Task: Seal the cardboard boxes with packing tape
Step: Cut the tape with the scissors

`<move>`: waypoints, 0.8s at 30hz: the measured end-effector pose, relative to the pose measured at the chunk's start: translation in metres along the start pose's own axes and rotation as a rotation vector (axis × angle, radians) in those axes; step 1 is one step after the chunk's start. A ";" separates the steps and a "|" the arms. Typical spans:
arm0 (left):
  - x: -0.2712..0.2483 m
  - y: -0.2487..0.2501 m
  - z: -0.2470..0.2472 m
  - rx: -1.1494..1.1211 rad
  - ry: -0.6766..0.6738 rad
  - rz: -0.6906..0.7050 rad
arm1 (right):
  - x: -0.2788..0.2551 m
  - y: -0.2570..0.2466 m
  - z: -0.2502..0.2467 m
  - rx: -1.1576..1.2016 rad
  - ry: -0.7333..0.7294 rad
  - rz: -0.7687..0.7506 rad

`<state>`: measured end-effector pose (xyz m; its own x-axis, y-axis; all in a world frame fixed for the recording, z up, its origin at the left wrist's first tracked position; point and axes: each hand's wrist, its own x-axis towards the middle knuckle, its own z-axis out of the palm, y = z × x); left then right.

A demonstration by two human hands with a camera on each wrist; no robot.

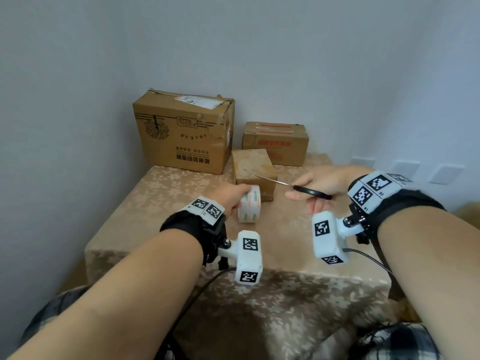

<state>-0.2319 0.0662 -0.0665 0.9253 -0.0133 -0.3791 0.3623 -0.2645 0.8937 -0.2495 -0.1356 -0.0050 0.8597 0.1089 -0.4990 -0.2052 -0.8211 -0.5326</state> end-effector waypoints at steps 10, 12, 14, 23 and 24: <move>0.006 0.005 -0.033 0.165 0.089 0.099 | 0.023 0.000 0.017 0.001 -0.281 0.137; 0.006 0.004 -0.038 0.188 0.092 0.089 | 0.030 -0.006 0.025 -0.034 -0.299 0.135; 0.005 0.003 -0.042 0.184 0.103 0.089 | 0.036 -0.013 0.029 -0.085 -0.299 0.134; 0.010 -0.001 -0.052 0.169 0.125 0.081 | 0.051 -0.034 0.029 -0.145 -0.304 0.093; 0.012 -0.001 -0.054 0.174 0.111 0.094 | 0.052 -0.035 0.029 -0.141 -0.299 0.080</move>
<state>-0.2156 0.1185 -0.0591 0.9642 0.0583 -0.2588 0.2583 -0.4297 0.8653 -0.2110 -0.0845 -0.0323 0.6638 0.1836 -0.7250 -0.1817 -0.9007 -0.3946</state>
